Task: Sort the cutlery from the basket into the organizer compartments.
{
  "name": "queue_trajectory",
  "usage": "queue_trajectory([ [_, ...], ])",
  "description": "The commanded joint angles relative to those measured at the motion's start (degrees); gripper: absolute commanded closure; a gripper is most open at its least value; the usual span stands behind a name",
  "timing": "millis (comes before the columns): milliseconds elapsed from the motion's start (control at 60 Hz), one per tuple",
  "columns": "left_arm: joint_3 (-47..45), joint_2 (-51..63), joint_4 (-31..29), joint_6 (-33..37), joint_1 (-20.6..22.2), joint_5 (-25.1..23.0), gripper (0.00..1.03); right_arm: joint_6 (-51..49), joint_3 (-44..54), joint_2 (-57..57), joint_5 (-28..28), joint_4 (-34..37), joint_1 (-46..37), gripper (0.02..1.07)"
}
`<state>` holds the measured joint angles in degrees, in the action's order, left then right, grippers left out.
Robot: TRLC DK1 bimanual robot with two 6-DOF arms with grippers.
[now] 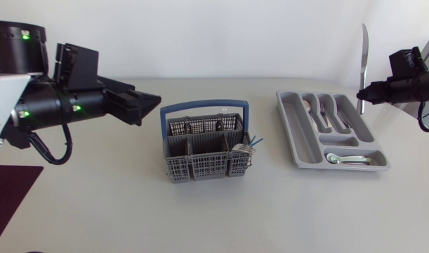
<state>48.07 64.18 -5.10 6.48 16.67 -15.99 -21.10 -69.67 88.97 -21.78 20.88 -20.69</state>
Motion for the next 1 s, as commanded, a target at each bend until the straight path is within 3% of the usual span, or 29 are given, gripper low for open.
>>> queue_trajectory([
  [0,1.1,2.2,-0.9,2.6,1.0,1.6,0.06,-1.7,-7.1,6.4,2.0,2.1,-2.3,1.02],
  [250,0.9,4.4,-3.2,4.7,0.3,2.5,0.06,-2.0,-23.8,24.3,9.7,9.3,-4.4,1.02],
  [500,-1.1,5.3,-3.5,6.5,-0.6,2.5,0.06,-0.3,-32.3,37.7,14.8,10.1,-3.3,1.02],
  [900,-2.7,5.7,-4.2,7.6,-0.7,2.5,0.06,2.5,-40.5,47.3,15.4,17.5,-3.7,1.01],
  [983,-2.8,5.7,-4.6,7.8,-0.6,2.5,0.06,2.6,-40.0,47.2,15.4,17.5,-3.7,0.96],
])
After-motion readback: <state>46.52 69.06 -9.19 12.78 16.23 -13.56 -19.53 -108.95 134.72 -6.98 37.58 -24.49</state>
